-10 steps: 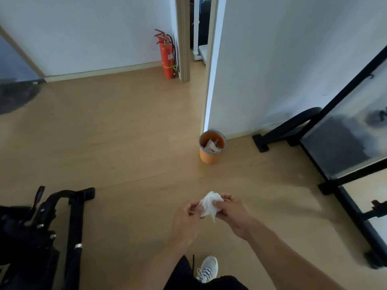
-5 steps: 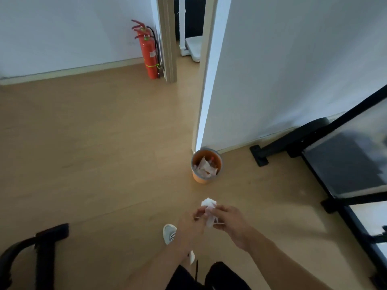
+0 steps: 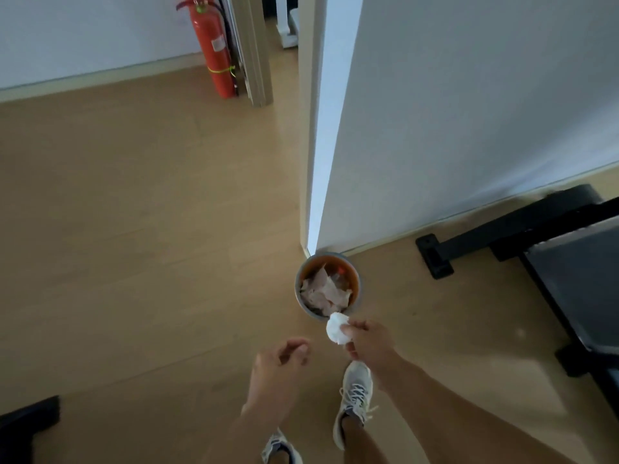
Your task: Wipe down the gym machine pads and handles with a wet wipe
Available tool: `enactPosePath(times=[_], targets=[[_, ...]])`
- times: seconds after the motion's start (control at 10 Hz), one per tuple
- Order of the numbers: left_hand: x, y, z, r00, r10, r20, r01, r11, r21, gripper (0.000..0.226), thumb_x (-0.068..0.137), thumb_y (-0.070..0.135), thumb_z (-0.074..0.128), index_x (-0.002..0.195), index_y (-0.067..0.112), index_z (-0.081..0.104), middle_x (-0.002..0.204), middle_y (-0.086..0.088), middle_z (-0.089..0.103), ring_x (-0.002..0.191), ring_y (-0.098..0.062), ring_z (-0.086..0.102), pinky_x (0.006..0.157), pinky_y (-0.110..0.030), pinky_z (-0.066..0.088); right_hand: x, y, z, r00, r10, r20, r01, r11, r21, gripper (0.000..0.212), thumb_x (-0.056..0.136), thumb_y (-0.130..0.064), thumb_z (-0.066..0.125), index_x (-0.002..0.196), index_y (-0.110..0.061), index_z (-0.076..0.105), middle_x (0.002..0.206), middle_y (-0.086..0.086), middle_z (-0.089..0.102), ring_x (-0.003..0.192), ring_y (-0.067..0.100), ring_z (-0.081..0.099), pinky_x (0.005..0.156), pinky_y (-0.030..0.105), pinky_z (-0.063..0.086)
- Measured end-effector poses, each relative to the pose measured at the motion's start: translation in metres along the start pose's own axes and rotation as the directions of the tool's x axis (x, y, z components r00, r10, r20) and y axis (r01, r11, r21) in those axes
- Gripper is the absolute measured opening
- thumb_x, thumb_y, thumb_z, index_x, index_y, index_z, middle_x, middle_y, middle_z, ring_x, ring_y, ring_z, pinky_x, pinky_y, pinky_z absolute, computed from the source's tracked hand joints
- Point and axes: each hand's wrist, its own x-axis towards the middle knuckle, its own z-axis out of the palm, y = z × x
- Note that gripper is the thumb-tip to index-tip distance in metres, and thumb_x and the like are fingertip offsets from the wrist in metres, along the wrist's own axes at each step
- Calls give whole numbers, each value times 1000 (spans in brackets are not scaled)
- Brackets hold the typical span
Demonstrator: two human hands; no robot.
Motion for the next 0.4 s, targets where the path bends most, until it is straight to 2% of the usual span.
enactPosePath(times=[0.1, 0.2, 0.3, 0.4], targets=[[37, -17, 14, 994, -45, -96, 42, 998, -35, 18, 93, 18, 70, 86, 32, 79, 74, 8, 77, 82, -15, 75, 85, -40, 58, 68, 11, 6, 994, 94, -47, -93, 996, 16, 6, 93, -11, 69, 88, -9, 71, 63, 8, 63, 49, 15, 54, 51, 27, 42], [64, -26, 22, 989, -47, -143, 44, 999, -24, 16, 93, 21, 71, 87, 34, 78, 74, 11, 77, 78, -10, 74, 83, -37, 60, 118, 13, 17, 981, 175, -86, -170, 983, 65, 4, 94, -10, 66, 92, -10, 70, 65, 9, 63, 45, 12, 51, 42, 20, 38], [81, -32, 23, 988, -78, -135, 79, 997, 7, 13, 88, 20, 75, 83, 32, 78, 71, 11, 76, 76, -11, 73, 71, -25, 53, 159, 19, 30, 974, 216, -68, -206, 969, 135, 14, 97, -7, 61, 108, -10, 69, 83, 12, 68, 55, 14, 57, 43, 16, 45], [88, -32, 18, 984, -75, -161, 86, 994, 62, 14, 86, 18, 77, 81, 31, 78, 71, 14, 76, 78, -8, 74, 66, -20, 51, 180, 25, 39, 979, 205, 19, -206, 969, 137, 30, 103, -12, 55, 132, -10, 63, 98, 11, 69, 73, 18, 63, 66, 27, 58]])
